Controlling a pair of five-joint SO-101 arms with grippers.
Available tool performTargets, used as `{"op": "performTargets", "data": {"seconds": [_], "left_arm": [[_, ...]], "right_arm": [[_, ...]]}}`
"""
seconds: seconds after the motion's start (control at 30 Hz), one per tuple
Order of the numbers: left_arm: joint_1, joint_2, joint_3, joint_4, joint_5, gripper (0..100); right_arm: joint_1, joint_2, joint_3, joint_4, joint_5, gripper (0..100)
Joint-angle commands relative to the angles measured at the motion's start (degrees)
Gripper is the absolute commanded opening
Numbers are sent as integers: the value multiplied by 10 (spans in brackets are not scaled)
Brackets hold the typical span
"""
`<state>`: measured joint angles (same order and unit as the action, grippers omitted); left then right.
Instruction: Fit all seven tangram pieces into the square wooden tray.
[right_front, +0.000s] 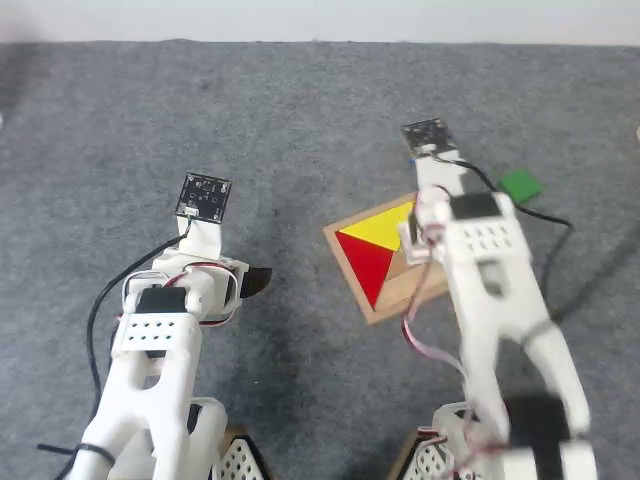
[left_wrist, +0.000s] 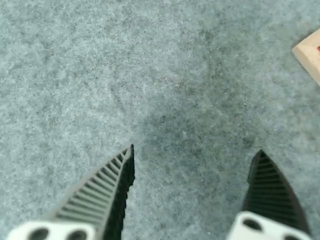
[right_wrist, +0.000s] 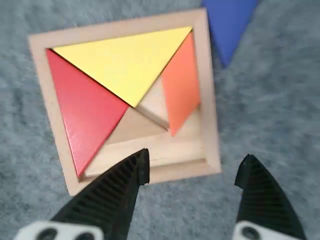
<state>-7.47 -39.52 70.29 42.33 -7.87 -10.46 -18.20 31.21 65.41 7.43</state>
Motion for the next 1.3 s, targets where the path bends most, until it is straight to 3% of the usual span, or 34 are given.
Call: {"op": "performTargets", "data": {"seconds": [0.0, 0.17, 0.43, 0.73, 1.0, 1.27], "left_arm": [[-15, -14, -22, -9, -4, 346], [-6, -14, -61, 36, -3, 346], [38, -14, -101, 47, -1, 346], [169, 32, -224, 55, 2, 346], [135, 236, -306, 65, 84, 346], [133, 251, -276, 25, 120, 346]], "right_arm": [[45, -143, 43, -3, 0, 299], [104, -161, 113, -53, 58, 299], [139, -156, 206, -157, 32, 299], [151, -143, 250, -266, 84, 299], [152, 54, 58, -177, 112, 299], [168, 320, -197, -136, 113, 299]]}}
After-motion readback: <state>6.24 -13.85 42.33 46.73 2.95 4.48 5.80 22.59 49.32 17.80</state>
